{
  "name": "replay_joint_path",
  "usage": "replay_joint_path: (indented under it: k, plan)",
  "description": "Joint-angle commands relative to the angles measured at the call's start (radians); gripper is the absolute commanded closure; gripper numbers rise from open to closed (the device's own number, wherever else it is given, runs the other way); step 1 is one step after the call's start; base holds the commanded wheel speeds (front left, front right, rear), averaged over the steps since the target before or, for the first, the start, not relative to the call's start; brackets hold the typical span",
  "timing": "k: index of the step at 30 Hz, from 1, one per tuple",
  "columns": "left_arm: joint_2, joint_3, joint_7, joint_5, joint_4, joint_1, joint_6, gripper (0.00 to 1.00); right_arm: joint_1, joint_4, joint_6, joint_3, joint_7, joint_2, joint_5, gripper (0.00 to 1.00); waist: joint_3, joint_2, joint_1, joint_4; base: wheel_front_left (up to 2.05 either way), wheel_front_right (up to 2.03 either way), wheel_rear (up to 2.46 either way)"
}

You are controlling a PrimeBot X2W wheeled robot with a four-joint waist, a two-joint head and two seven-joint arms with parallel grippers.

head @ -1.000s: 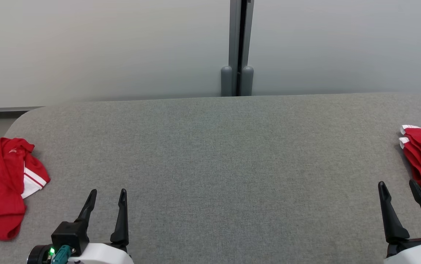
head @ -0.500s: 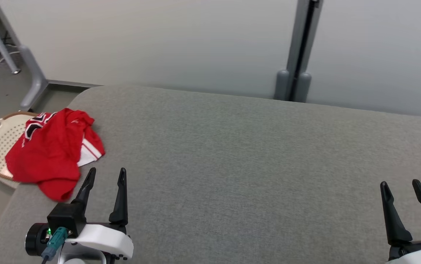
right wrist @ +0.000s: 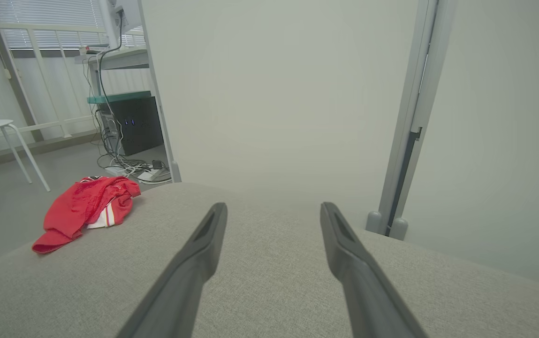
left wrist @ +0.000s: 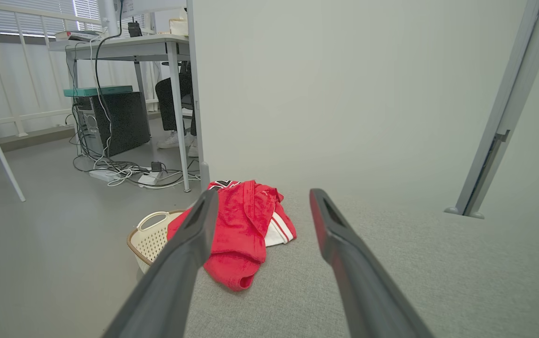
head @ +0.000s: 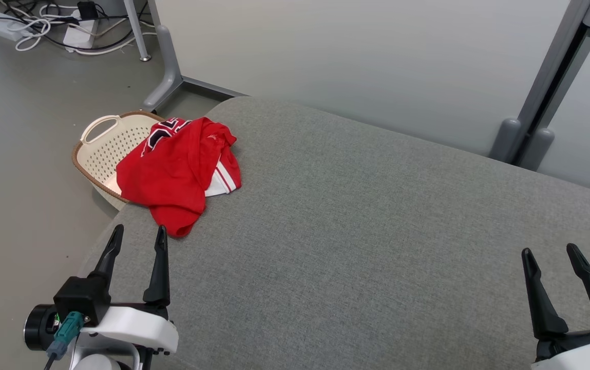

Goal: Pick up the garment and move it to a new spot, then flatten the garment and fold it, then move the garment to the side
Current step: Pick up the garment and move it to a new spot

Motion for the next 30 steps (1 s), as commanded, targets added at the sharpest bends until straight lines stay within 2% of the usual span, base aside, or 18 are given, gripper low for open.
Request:
replay_joint_path:
  k: [1, 6, 12, 16, 21, 30]
  plan:
    - [-0.002, 0.005, -0.008, -0.007, -0.002, 0.003, 0.006, 0.00, -0.003, -0.005, 0.000, -0.001, 0.004, -0.005, -0.004, 0.00, 0.003, -0.0001, 0.0000, 0.010, 0.00, 0.00, 0.00]
    - [-0.008, 0.007, -0.011, -0.010, 0.002, 0.007, 0.013, 0.00, -0.008, -0.009, 0.000, 0.004, 0.013, -0.012, 0.003, 0.00, 0.007, -0.0001, 0.0000, 0.011, 0.00, 0.00, 0.00]
    - [-0.035, 0.017, -0.019, -0.013, 0.001, -0.017, 0.022, 0.00, -0.030, -0.036, 0.000, 0.005, 0.035, -0.040, 0.013, 0.00, 0.061, -0.0001, 0.0000, -0.014, 0.00, 0.00, 0.00]
    - [-0.075, 0.029, -0.024, -0.018, 0.033, -0.084, 0.010, 0.00, -0.068, -0.090, 0.000, 0.001, 0.071, -0.083, 0.022, 0.00, 0.161, -0.0001, 0.0000, -0.049, 0.00, 0.00, 0.00]
    - [-0.129, 0.062, -0.026, -0.027, 0.124, -0.229, -0.016, 0.00, -0.145, -0.172, 0.000, -0.011, 0.109, -0.154, 0.045, 0.00, 0.340, -0.0001, 0.0000, -0.108, 0.00, 0.00, 0.00]
    - [-0.169, 0.187, -0.027, -0.045, 0.443, -0.512, -0.083, 0.00, -0.252, -0.227, 0.000, -0.019, 0.108, -0.248, 0.086, 0.00, 0.571, -0.0001, 0.0000, -0.203, 0.00, 0.00, 0.00]
